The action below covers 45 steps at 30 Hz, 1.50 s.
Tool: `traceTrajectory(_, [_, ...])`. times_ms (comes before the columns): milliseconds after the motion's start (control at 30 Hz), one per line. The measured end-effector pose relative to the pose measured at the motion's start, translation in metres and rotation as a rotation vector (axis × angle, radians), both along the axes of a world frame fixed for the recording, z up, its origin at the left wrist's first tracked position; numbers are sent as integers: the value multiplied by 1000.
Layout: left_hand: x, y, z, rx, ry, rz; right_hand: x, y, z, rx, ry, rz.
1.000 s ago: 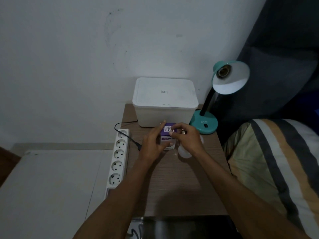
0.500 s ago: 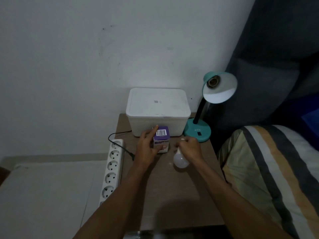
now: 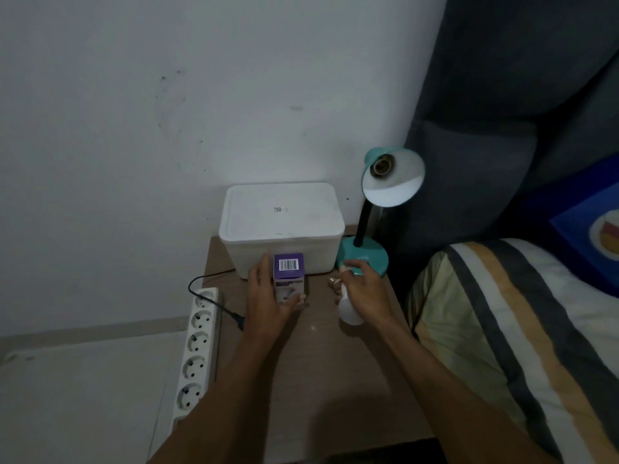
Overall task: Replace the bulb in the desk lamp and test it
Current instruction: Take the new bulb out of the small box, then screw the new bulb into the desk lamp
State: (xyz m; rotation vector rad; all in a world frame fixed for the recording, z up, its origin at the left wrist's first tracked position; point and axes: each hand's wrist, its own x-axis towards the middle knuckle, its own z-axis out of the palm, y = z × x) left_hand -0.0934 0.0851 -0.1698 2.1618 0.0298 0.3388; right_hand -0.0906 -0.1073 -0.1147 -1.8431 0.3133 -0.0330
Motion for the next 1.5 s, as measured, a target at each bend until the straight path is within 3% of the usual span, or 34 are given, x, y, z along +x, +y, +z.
traceTrajectory(133, [-7, -9, 14, 213, -241, 37, 5, -18, 22, -106, -45, -117])
traceTrajectory(367, [40, -55, 80, 382, -551, -198, 22, -57, 80, -32, -255, -169])
traceTrajectory(600, [105, -102, 141, 358, -453, -455, 44, -84, 126, -37, -280, -116])
traceTrajectory(767, [133, -117, 150, 338, -405, -591, 63, -87, 130, -182, -319, -149])
traceTrajectory(933, [144, -119, 144, 336, -457, -609, 75, -87, 119, -289, -428, -121])
traceTrajectory(1233, [147, -120, 142, 309, -505, -614, 81, -80, 117, -425, -395, -42])
traceTrajectory(1500, [145, -121, 142, 273, -510, -610, 80, -71, 113, -511, -522, -147])
